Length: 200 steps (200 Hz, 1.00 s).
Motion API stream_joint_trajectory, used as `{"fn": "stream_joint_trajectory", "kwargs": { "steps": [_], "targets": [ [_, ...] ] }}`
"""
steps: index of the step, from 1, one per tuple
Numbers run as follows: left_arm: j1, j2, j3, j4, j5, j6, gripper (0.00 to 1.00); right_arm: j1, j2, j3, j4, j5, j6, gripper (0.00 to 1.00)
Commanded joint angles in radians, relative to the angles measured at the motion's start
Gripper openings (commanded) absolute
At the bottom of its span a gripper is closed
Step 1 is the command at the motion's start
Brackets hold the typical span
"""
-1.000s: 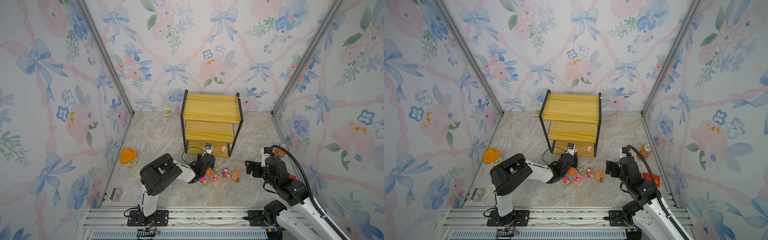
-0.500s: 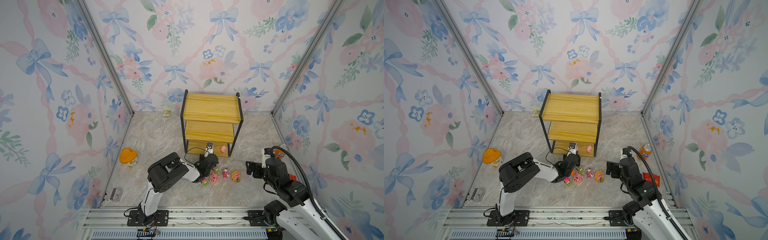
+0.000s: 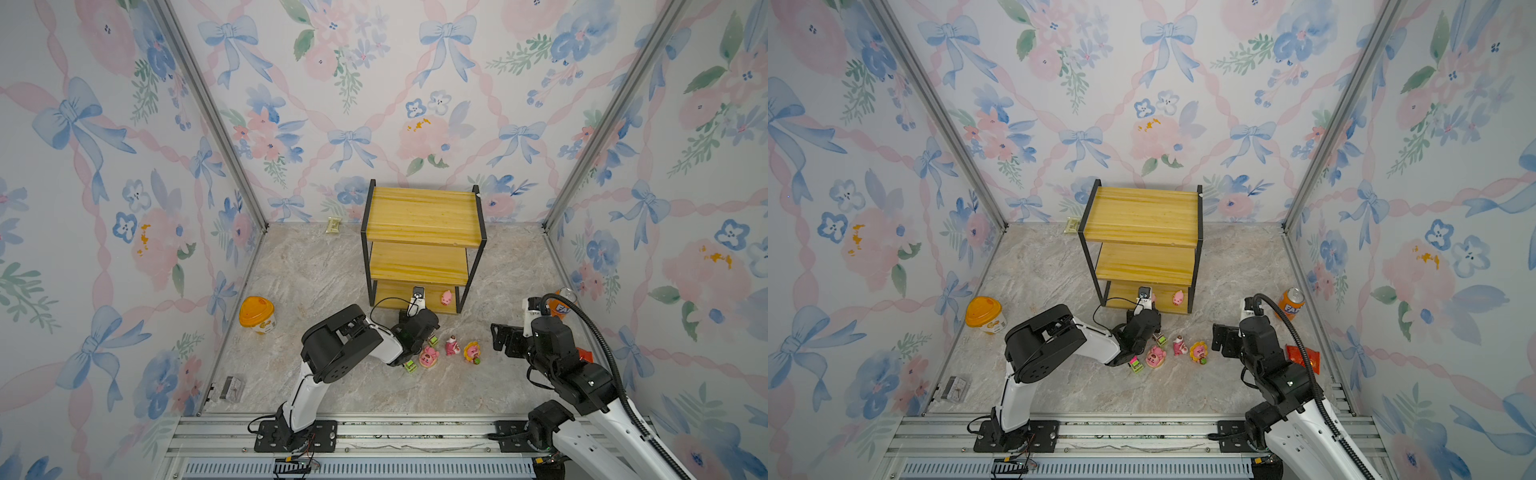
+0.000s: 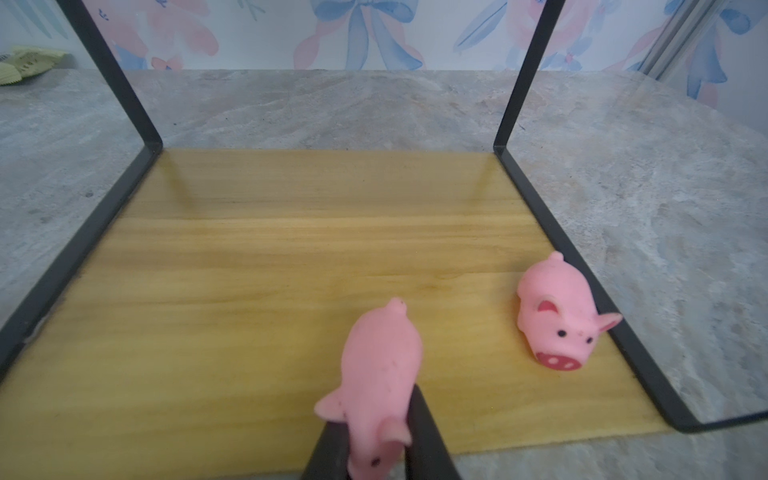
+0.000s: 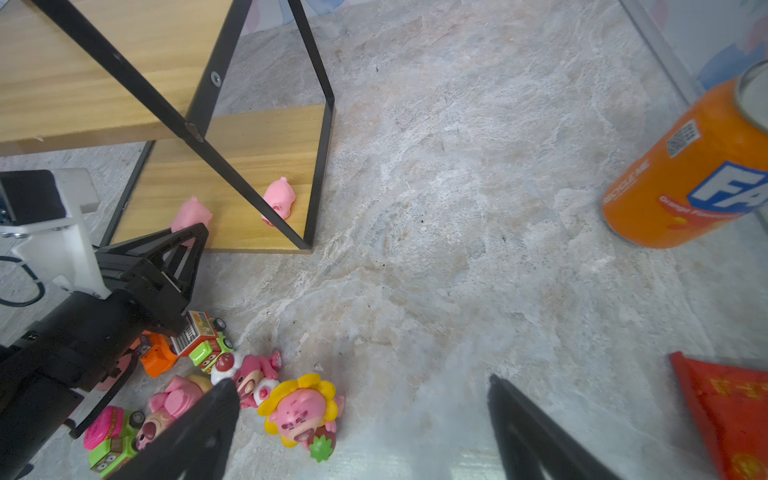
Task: Place and organize the plastic toys onto the shelf
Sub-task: 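Lift the pink pig with the left gripper and carry it onto the bottom shelf, then lower the pig beside the other pig and open the left gripper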
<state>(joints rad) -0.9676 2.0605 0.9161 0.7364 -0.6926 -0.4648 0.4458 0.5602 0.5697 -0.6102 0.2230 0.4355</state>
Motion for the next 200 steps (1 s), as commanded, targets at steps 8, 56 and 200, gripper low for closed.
{"fn": "stream_joint_trajectory", "kwargs": {
  "steps": [8, 56, 200],
  "targets": [
    [-0.003, 0.042, 0.032, 0.008, -0.031, 0.018, 0.20, -0.007, -0.005, -0.012, 0.004, -0.010, 0.005, 0.96],
    [0.005, 0.064, 0.042, 0.005, -0.028, 0.003, 0.21, -0.010, -0.001, -0.011, 0.006, -0.011, 0.001, 0.96],
    [0.029, 0.085, 0.107, -0.089, -0.016, -0.024, 0.29, -0.033, 0.019, -0.016, 0.027, -0.036, -0.011, 0.97]
  ]
}}
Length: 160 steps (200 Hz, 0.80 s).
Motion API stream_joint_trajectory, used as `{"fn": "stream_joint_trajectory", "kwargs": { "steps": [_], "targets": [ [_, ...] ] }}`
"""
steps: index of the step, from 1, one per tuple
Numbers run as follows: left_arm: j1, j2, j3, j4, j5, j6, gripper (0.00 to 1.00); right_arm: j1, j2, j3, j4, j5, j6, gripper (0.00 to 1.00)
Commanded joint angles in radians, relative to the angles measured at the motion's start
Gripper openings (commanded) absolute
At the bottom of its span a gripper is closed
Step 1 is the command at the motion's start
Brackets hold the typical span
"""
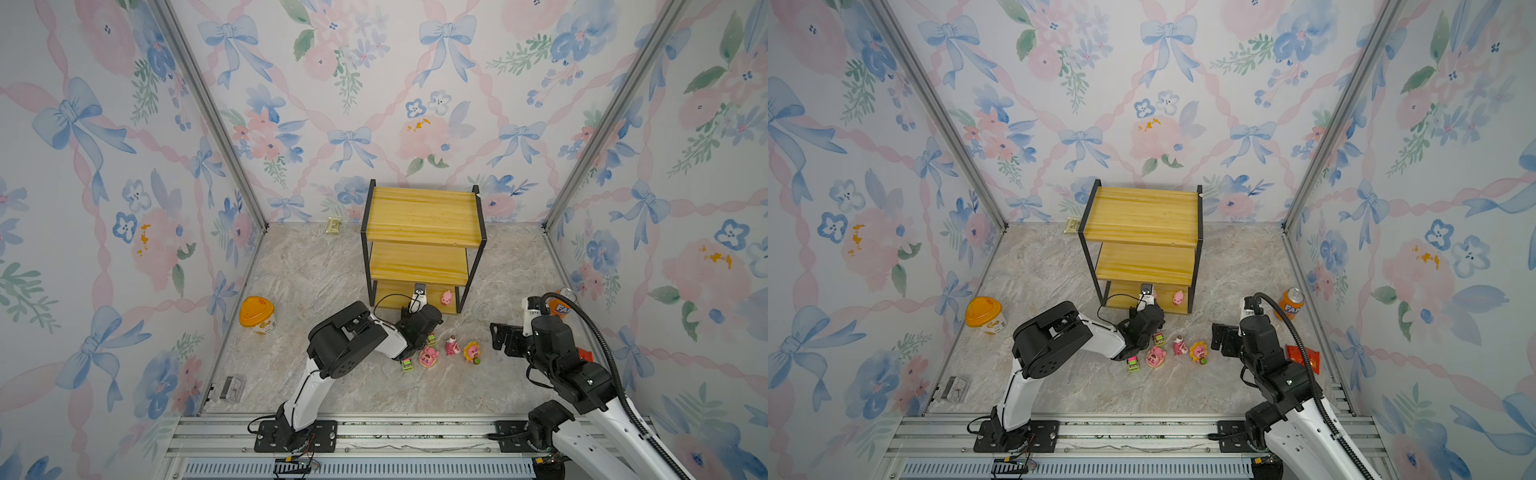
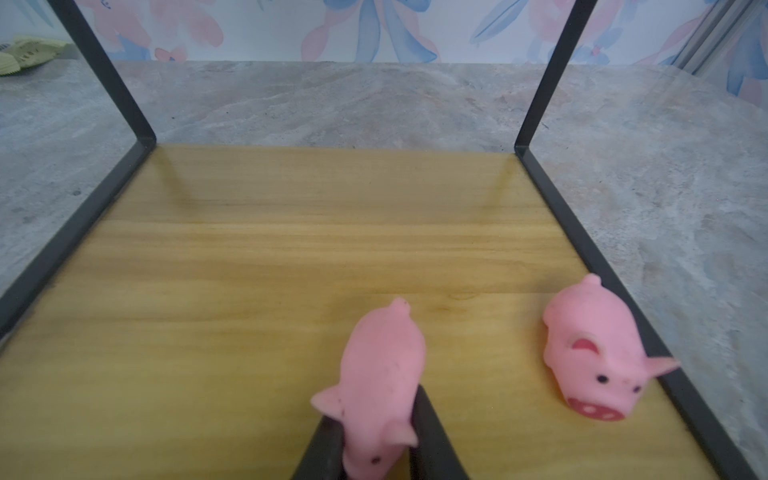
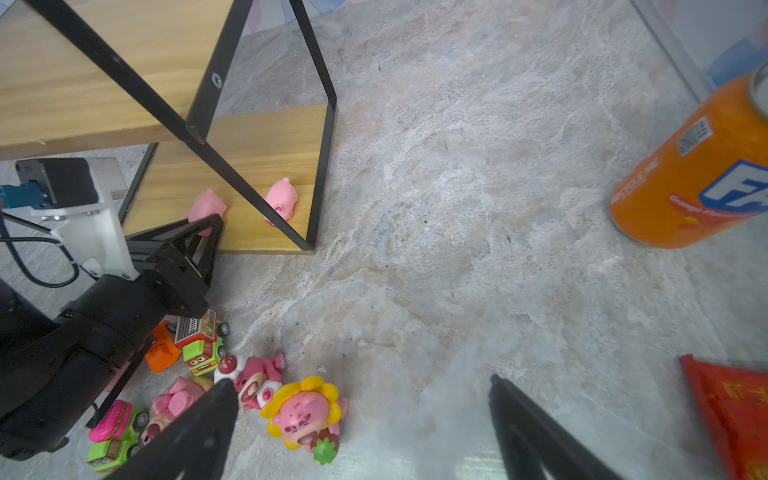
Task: Place and organize the plastic toys onto the shelf
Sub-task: 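Lower the pig beside the other pig and open the left gripper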
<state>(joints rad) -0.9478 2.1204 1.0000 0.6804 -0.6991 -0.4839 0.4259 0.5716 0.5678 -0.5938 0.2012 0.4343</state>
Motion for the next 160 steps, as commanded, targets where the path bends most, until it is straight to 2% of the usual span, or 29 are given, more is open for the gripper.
{"fn": "stream_joint_trajectory", "kwargs": {
  "steps": [1, 21, 47, 98, 160],
  "targets": [
    [0.009, 0.026, 0.023, -0.034, -0.010, -0.005, 0.29, -0.013, 0.008, -0.014, 0.011, -0.014, -0.009, 0.97],
    [0.009, 0.031, 0.026, -0.036, -0.010, -0.005, 0.30, -0.018, 0.010, -0.015, 0.012, -0.019, -0.010, 0.97],
    [0.006, 0.020, 0.013, -0.036, -0.029, -0.009, 0.42, -0.027, 0.011, -0.014, 0.012, -0.024, -0.012, 0.97],
    [0.005, 0.000, -0.016, -0.036, -0.033, -0.017, 0.42, -0.031, 0.010, -0.016, 0.012, -0.031, -0.009, 0.97],
    [-0.003, -0.019, -0.043, -0.035, -0.037, 0.000, 0.50, -0.031, 0.001, -0.013, 0.006, -0.034, -0.007, 0.97]
  ]
}}
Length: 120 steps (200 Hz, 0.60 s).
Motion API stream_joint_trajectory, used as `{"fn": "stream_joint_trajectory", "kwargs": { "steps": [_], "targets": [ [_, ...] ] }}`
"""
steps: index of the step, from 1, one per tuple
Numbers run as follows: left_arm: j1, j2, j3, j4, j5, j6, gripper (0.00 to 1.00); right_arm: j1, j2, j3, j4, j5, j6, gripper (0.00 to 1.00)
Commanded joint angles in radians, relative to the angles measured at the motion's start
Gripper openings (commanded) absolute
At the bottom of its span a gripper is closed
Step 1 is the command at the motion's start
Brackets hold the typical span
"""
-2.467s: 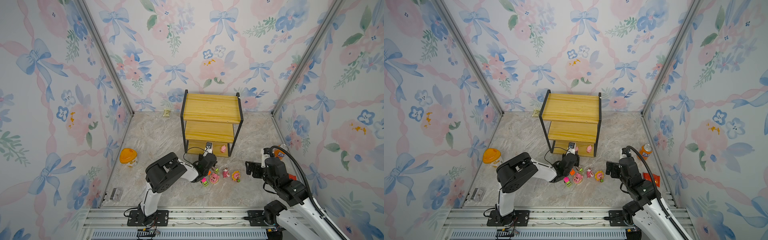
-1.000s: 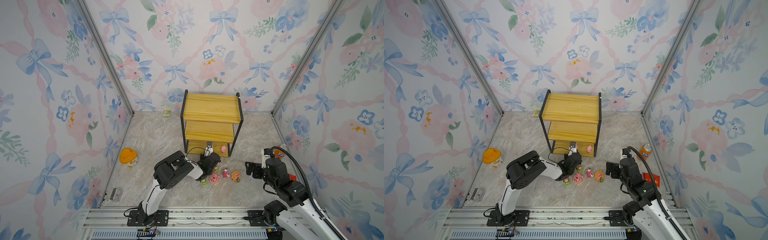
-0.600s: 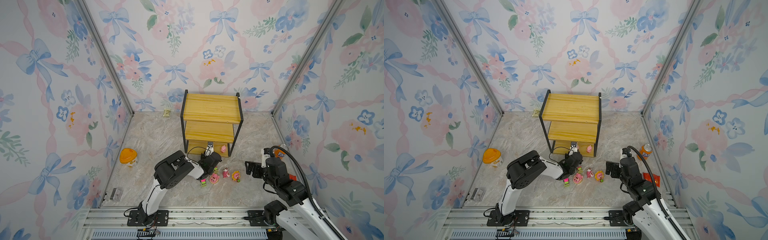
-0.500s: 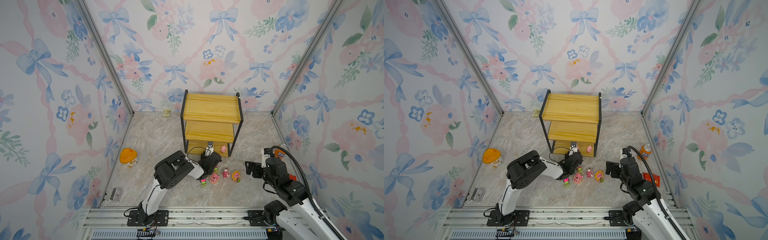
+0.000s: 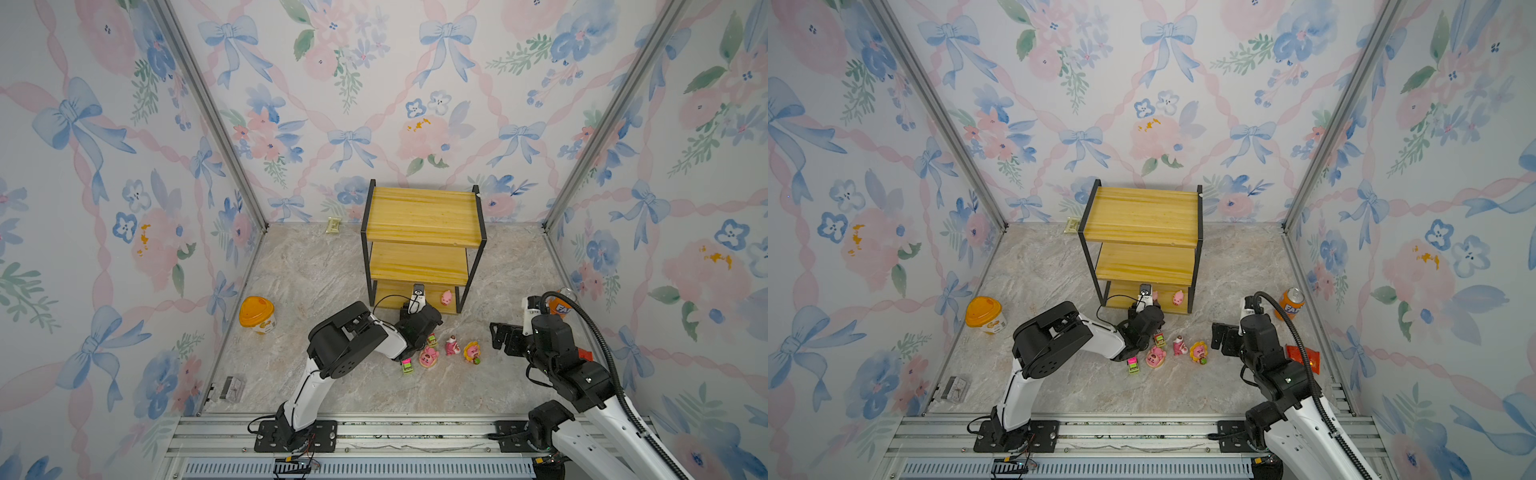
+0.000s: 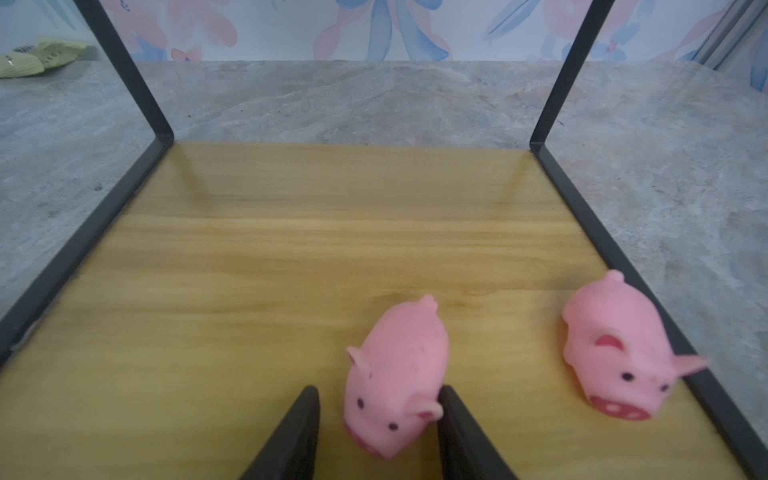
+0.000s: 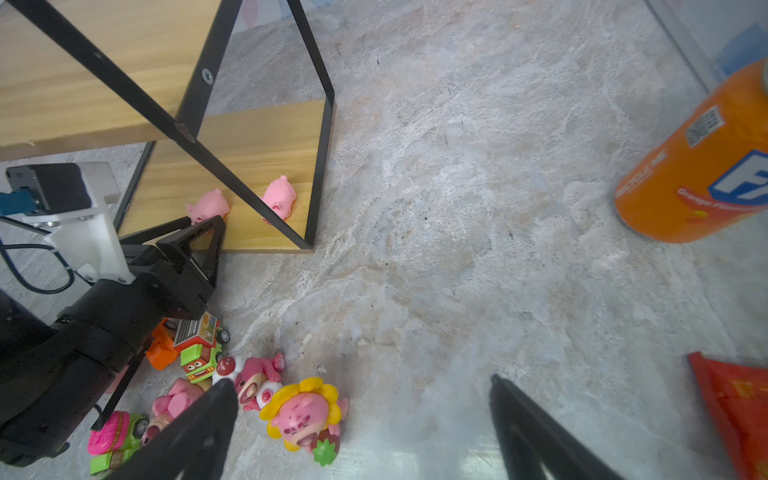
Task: Place and organize the plastic toys onto the shelf
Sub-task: 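Lower the pig beside the other pig and open the left gripper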
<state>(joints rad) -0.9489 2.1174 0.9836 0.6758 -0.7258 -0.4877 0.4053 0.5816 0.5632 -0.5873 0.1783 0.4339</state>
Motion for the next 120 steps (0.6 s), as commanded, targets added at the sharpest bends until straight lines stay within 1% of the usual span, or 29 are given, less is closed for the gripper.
{"fn": "stream_joint_trajectory", "kwargs": {
  "steps": [1, 21, 43, 47, 53, 57, 95, 120],
  "targets": [
    [-0.002, -0.016, -0.026, -0.031, -0.011, 0.004, 0.50, -0.011, -0.009, -0.009, 0.000, -0.011, -0.006, 0.97],
    [-0.004, -0.017, -0.023, -0.031, -0.016, 0.006, 0.55, -0.010, -0.010, -0.008, 0.000, -0.016, -0.006, 0.98],
    [-0.005, -0.017, -0.020, -0.031, -0.017, 0.008, 0.58, -0.011, -0.010, -0.008, -0.002, -0.018, -0.006, 0.99],
    [-0.006, -0.017, -0.020, -0.031, -0.019, 0.007, 0.61, -0.011, -0.009, -0.008, -0.002, -0.017, -0.007, 0.99],
    [-0.005, -0.018, -0.020, -0.031, -0.023, 0.008, 0.68, -0.010, -0.010, -0.008, -0.002, -0.019, -0.006, 0.99],
    [-0.006, -0.018, -0.020, -0.031, -0.026, 0.008, 0.69, -0.011, -0.010, -0.008, -0.002, -0.019, -0.006, 1.00],
    [-0.009, -0.026, -0.025, -0.031, -0.036, 0.014, 0.75, -0.010, -0.011, -0.008, -0.002, -0.020, -0.008, 1.00],
    [-0.033, -0.049, -0.040, -0.029, -0.097, 0.033, 0.75, -0.010, -0.012, -0.008, -0.002, -0.022, -0.009, 1.00]
  ]
}}
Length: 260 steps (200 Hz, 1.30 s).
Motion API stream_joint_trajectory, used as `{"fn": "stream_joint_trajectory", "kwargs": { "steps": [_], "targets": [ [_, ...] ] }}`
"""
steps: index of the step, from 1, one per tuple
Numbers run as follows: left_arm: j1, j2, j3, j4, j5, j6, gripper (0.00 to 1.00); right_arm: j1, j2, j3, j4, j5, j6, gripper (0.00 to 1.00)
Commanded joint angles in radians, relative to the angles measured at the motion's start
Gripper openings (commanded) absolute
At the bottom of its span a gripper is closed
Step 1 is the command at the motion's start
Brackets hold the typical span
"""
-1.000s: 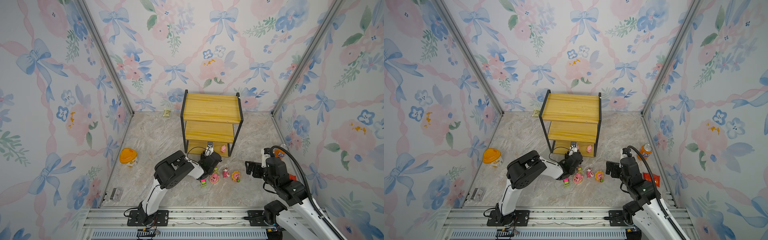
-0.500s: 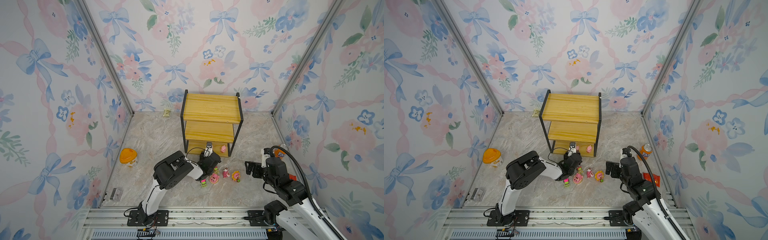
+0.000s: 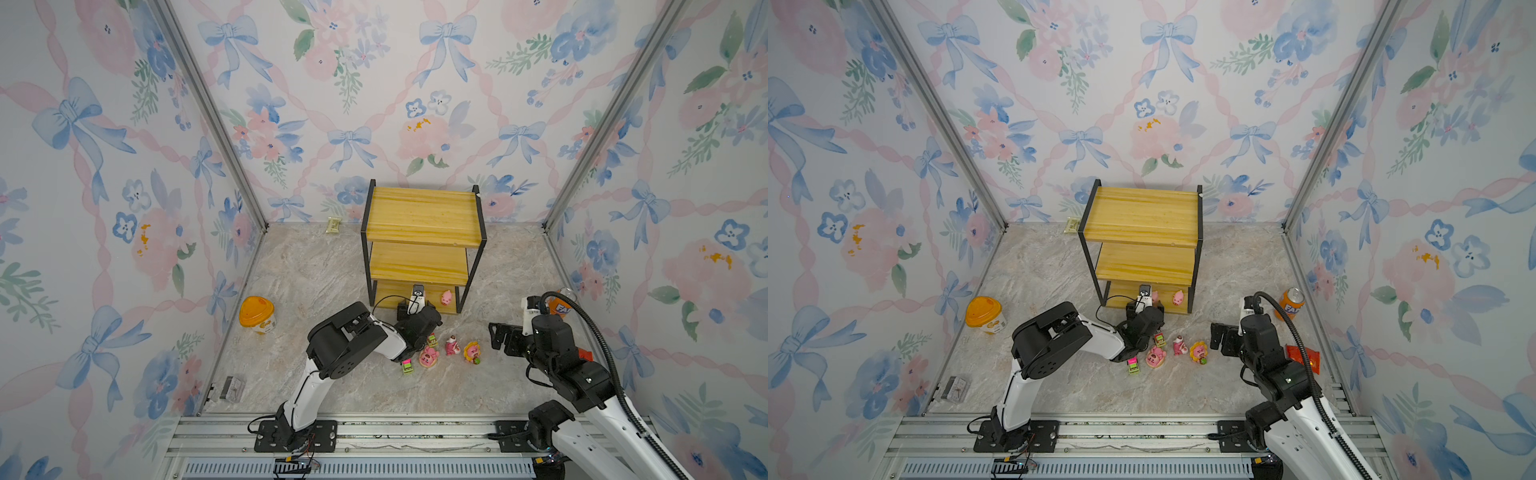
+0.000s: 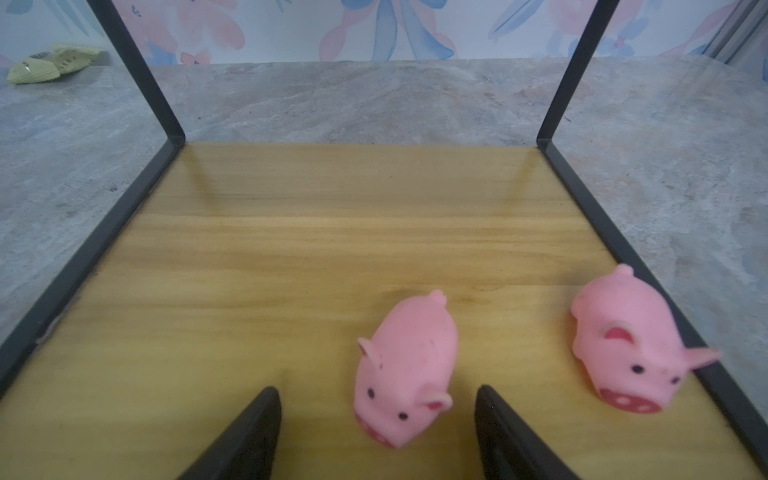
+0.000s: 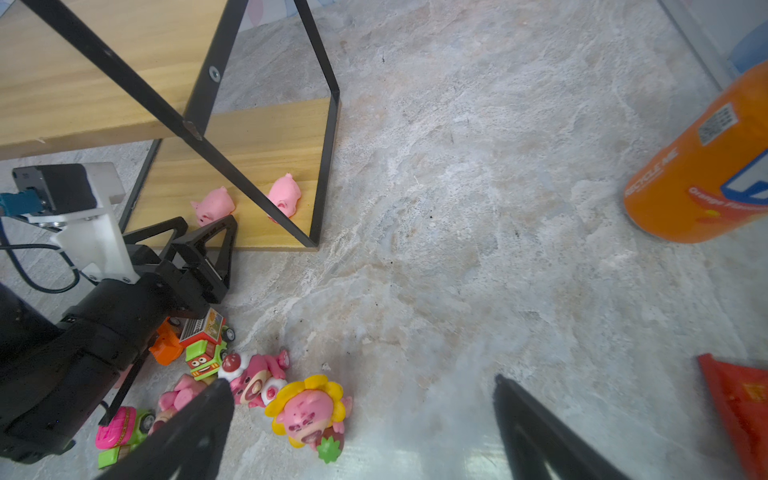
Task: Place and organize the plastic toys onto the shelf
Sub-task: 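Lower the pig beside the other pig and open the left gripper, then withdraw the left gripper from the shelf toward the pink pig on the floor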
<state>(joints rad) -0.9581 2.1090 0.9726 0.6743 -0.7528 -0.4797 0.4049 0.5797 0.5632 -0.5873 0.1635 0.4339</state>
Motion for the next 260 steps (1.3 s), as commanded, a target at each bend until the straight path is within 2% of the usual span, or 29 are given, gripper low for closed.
{"fn": "stream_joint_trajectory", "kwargs": {
  "steps": [1, 82, 139, 163, 214, 260],
  "targets": [
    [-0.025, -0.042, -0.030, -0.028, -0.072, 0.025, 0.75, -0.010, -0.011, -0.008, -0.002, -0.007, -0.009, 1.00],
    [-0.068, -0.181, -0.174, -0.030, -0.096, 0.036, 0.80, -0.010, -0.011, -0.006, -0.001, -0.024, -0.013, 0.99],
    [-0.132, -0.407, -0.380, -0.033, -0.144, 0.041, 0.81, -0.009, 0.003, -0.006, 0.009, -0.024, -0.021, 0.99],
    [-0.131, -0.486, -0.473, -0.034, -0.105, 0.050, 0.80, -0.011, 0.014, -0.003, 0.011, -0.030, -0.021, 0.99],
    [-0.122, -0.502, -0.578, -0.030, 0.015, 0.047, 0.72, -0.011, 0.021, -0.002, 0.011, -0.037, -0.022, 0.99],
    [-0.122, -0.514, -0.633, -0.030, 0.004, -0.014, 0.71, -0.011, 0.016, -0.002, 0.004, -0.035, -0.016, 0.99]
  ]
}}
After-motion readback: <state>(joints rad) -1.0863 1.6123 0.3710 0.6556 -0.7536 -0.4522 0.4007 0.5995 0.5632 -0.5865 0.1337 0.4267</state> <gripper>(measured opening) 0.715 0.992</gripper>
